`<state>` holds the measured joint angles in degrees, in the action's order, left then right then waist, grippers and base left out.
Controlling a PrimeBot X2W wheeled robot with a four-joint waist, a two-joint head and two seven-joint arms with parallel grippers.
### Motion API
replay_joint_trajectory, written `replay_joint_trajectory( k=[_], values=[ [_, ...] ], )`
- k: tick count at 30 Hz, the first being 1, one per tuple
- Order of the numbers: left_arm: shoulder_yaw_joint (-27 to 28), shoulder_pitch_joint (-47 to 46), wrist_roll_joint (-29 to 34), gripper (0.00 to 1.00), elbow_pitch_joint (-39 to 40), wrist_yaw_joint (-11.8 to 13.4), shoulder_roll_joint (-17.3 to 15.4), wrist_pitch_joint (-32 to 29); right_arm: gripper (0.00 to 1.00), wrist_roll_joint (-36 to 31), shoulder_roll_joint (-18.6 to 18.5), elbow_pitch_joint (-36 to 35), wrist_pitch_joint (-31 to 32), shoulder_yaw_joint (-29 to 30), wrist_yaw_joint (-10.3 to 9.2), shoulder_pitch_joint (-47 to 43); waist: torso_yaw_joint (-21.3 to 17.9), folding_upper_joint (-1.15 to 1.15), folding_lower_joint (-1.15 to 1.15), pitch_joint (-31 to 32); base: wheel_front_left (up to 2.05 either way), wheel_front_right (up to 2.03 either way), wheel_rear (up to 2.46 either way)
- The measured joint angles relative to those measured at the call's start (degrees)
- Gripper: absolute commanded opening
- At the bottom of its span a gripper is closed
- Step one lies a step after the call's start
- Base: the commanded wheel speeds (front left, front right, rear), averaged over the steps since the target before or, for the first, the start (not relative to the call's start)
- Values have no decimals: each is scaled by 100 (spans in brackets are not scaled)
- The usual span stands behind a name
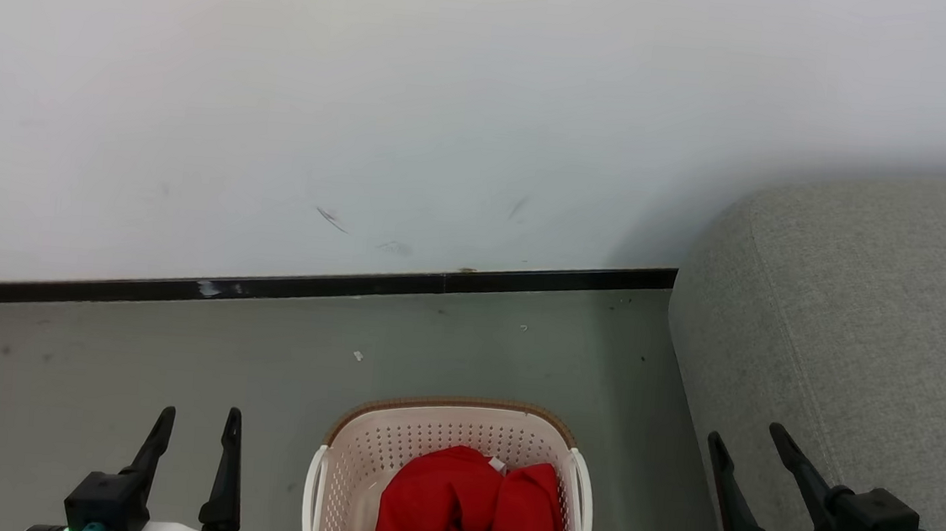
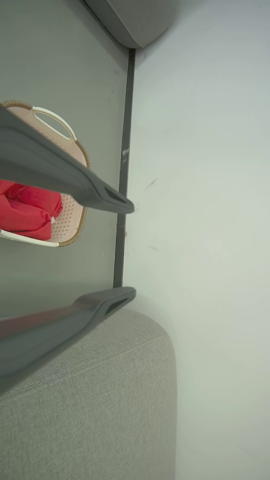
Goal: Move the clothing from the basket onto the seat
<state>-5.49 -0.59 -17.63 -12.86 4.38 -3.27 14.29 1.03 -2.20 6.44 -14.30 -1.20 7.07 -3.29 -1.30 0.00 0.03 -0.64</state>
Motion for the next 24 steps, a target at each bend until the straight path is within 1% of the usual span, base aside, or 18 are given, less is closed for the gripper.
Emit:
replay_joint_trajectory(
  k=[17,24],
  values=[
    [66,-10,5,100,-74,-8,25,0,100,54,0,-33,0,1,0,0,5,0,-1,-91,0,0,0],
    [-49,-31,79,100,-224,-60,-30,0,100,293,0,-51,0,1,0,-1,-1,0,-1,-172,0,0,0]
  ],
)
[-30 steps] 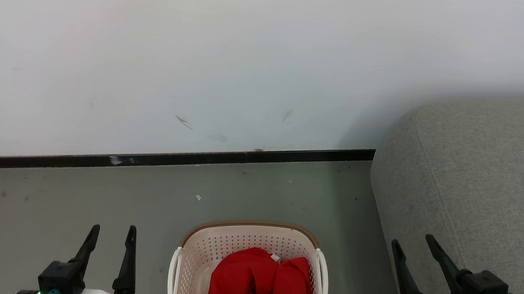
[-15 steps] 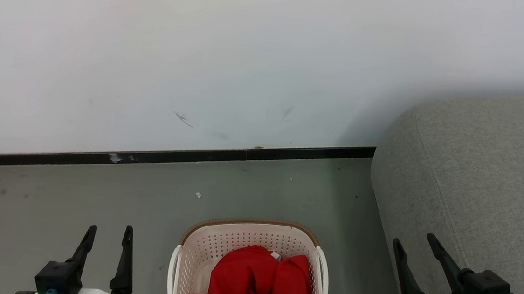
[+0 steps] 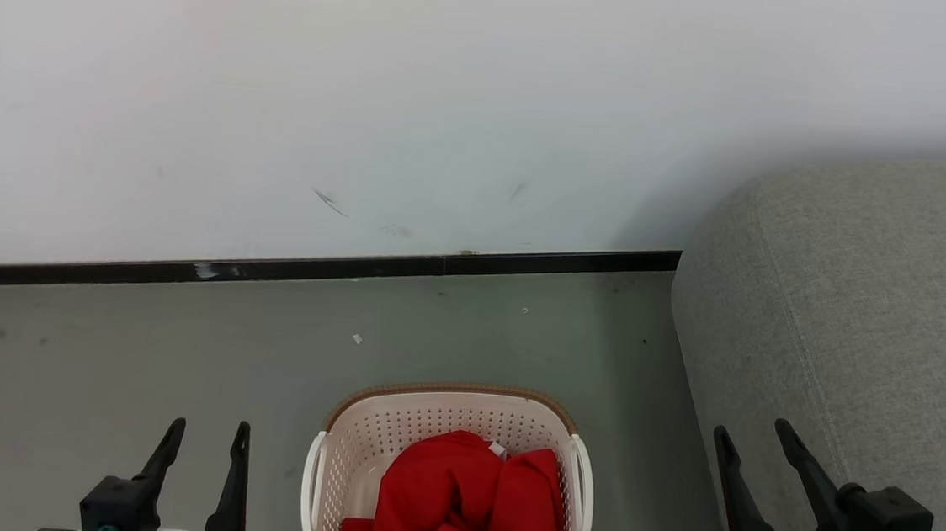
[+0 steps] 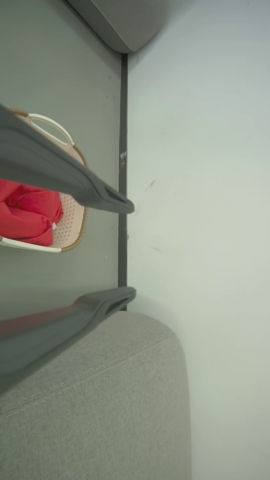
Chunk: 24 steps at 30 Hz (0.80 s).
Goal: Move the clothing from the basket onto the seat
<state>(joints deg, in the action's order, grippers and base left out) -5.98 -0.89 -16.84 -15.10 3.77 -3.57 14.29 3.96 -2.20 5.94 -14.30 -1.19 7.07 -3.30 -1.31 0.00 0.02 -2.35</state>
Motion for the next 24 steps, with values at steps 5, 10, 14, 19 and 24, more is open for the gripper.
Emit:
replay_joint_trajectory(
  k=[5,10,14,19,24],
  values=[
    [-169,-163,178,100,-151,-118,-49,0,100,53,0,-40,-1,54,0,-12,-21,0,0,-80,0,0,0],
    [-368,-460,303,100,-331,-204,-86,-63,100,103,2,-160,-7,132,0,-138,-57,0,0,-209,0,0,0],
    [-530,-592,421,100,-512,-298,-171,-169,100,156,2,-187,-7,198,0,-136,-86,0,0,-314,0,0,0],
    [-661,-765,552,100,-761,-376,-205,-299,100,163,2,-265,-7,249,0,-135,-126,0,0,-469,0,0,0],
    [-850,-1000,651,100,-979,-453,-194,-419,100,219,3,-374,-8,319,0,-127,-176,0,0,-647,0,0,0]
  ],
)
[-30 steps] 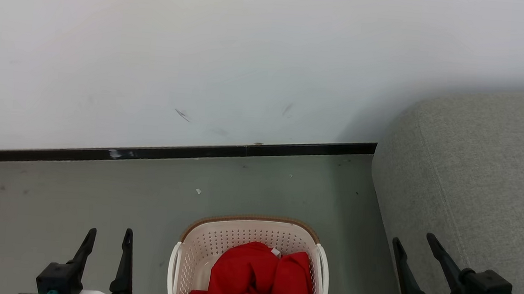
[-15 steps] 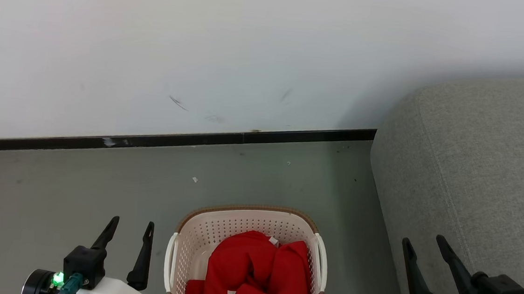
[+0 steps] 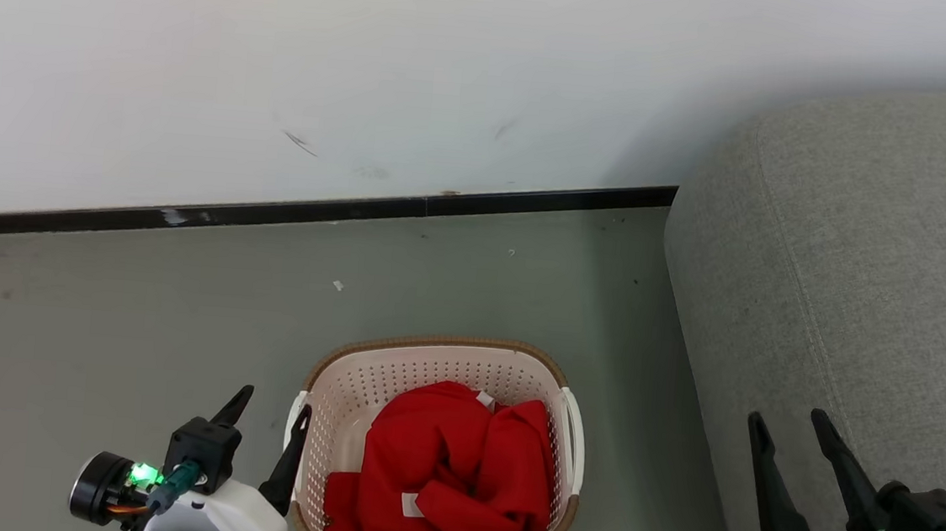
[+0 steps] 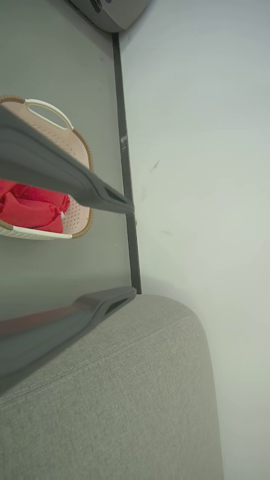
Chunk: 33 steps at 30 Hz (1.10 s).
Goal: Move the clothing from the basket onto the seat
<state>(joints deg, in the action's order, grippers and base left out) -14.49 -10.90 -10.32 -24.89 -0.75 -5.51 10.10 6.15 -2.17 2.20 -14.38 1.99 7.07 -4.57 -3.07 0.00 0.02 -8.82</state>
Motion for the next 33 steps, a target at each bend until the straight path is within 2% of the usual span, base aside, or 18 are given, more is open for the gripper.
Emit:
replay_joint_trajectory(
  k=[15,33],
  values=[
    [-557,-868,409,100,-603,-250,63,-249,100,147,4,-379,0,98,0,66,-214,0,0,-675,0,0,0],
    [-1027,-1859,820,100,-1167,-400,148,-356,100,154,0,-1103,-8,26,0,1087,-615,0,0,-1728,0,0,0]
  ],
)
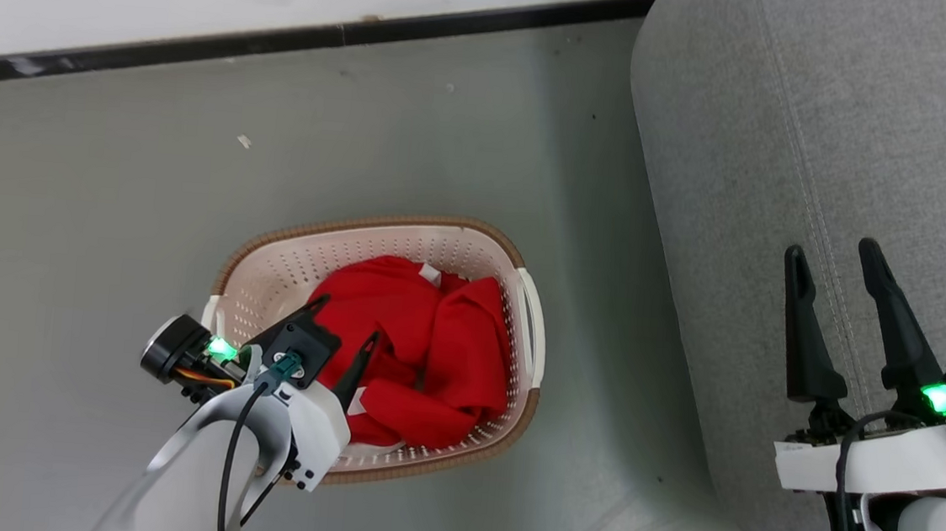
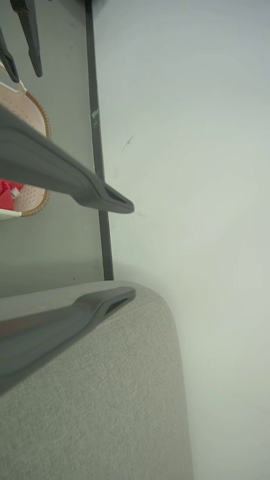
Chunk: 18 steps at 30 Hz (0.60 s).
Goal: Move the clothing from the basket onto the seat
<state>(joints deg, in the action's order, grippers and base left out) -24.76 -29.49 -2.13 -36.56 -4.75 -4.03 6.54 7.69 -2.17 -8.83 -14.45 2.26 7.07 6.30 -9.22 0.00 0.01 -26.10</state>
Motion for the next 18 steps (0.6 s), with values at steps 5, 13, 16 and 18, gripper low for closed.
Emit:
replay_joint_trajectory(
  k=[5,13,16,18],
  values=[
    [-83,-214,167,100,-146,-2,8,0,100,55,-1,-58,0,-136,0,264,-127,0,0,-303,0,0,0],
    [-240,-533,321,100,-349,-45,-5,1,100,140,-3,-140,0,-303,0,608,-321,0,0,-760,0,0,0],
    [-294,-658,390,100,-422,-47,-31,1,100,192,-4,-145,0,-332,0,705,-390,0,0,-922,0,0,0],
    [-311,-745,470,100,-509,-52,-78,0,100,202,-5,-159,0,-354,0,775,-437,0,0,-1027,0,0,0]
  ],
)
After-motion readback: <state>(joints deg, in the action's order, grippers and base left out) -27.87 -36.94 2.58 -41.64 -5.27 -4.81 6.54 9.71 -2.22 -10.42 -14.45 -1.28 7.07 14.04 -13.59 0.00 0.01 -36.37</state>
